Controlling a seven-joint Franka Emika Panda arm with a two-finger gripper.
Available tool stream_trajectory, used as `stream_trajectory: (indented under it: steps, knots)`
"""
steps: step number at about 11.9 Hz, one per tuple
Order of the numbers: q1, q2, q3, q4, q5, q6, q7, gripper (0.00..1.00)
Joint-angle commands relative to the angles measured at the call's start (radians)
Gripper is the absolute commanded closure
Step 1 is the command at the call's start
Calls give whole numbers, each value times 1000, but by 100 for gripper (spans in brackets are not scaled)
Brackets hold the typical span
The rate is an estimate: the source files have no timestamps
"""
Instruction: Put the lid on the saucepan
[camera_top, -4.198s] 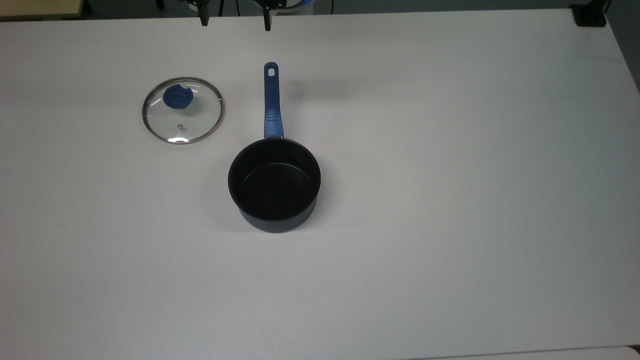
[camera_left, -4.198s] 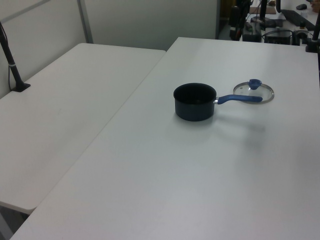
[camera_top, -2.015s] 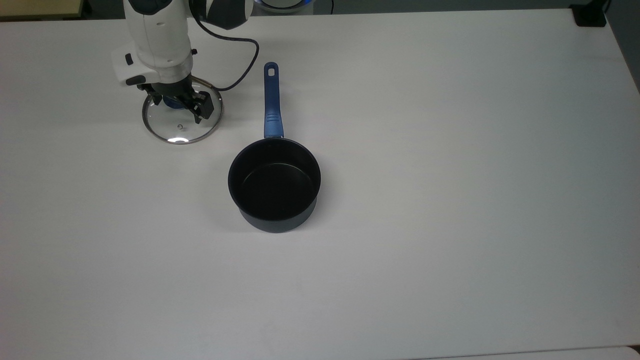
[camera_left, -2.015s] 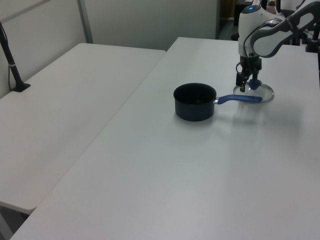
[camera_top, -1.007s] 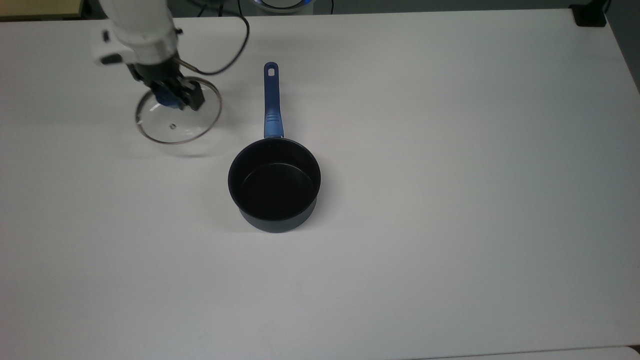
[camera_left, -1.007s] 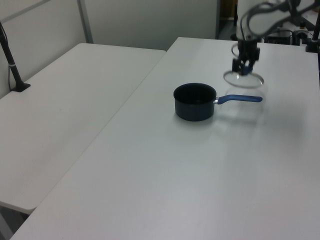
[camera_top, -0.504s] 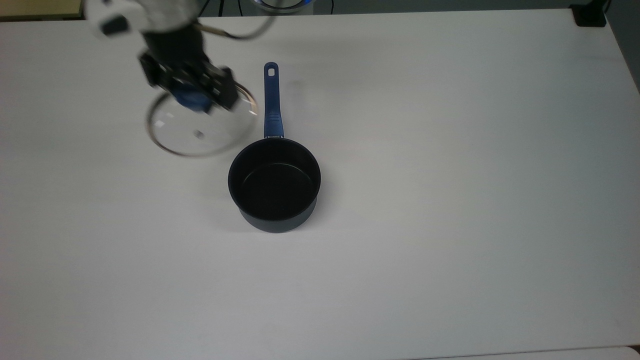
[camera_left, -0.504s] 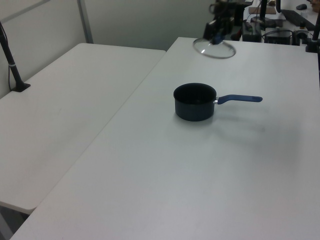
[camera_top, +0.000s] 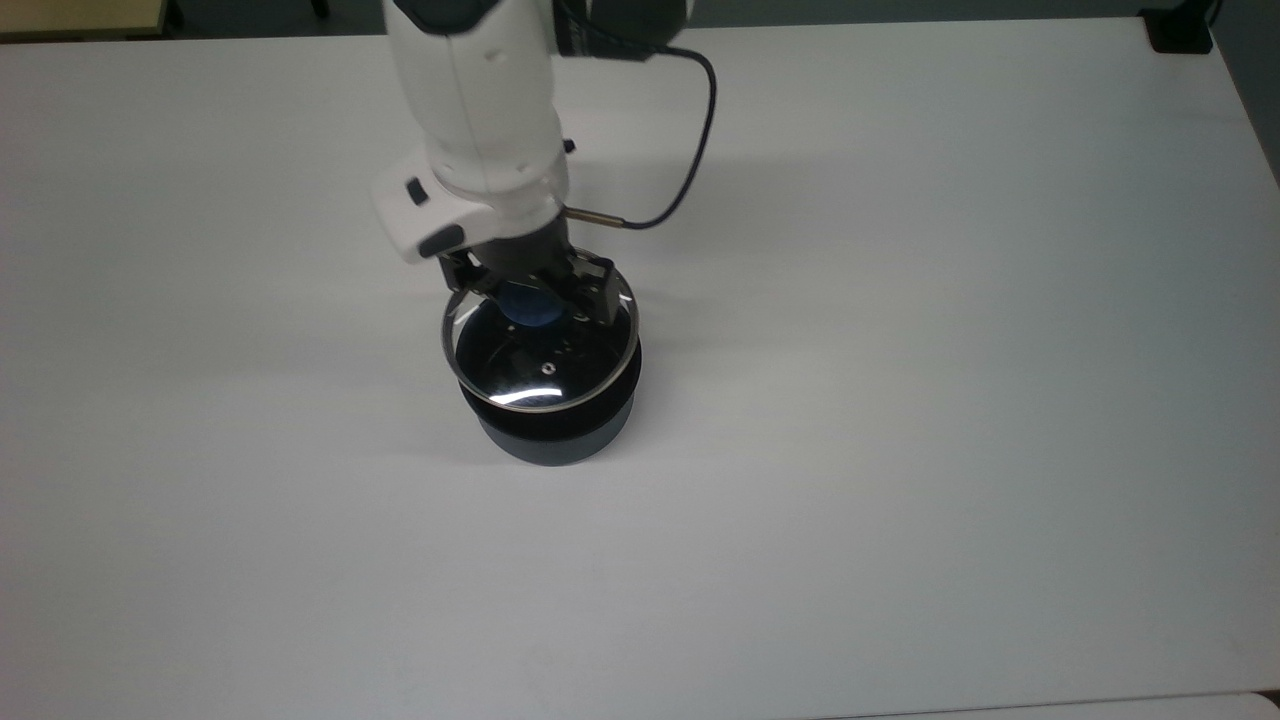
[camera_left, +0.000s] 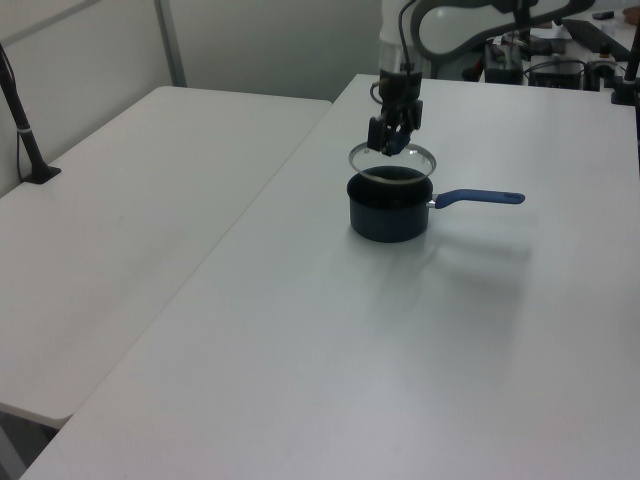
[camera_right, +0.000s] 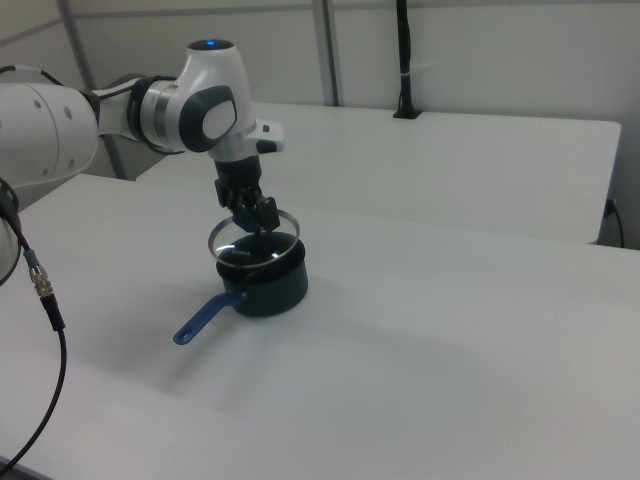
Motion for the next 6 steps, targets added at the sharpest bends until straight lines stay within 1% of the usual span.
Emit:
stream_trajectory:
  steps: [1,2,4,5,6]
  knots:
    - [42,53,-8,30,-56,-21,51,56]
    - [44,58,-7,30,-70,-20,56,56]
    - [42,59,-7,29,-67,6,71,56]
    - [41,59,-7,29,-70,17,122,50]
    - [38,58,-7,30,-66,19,169,35]
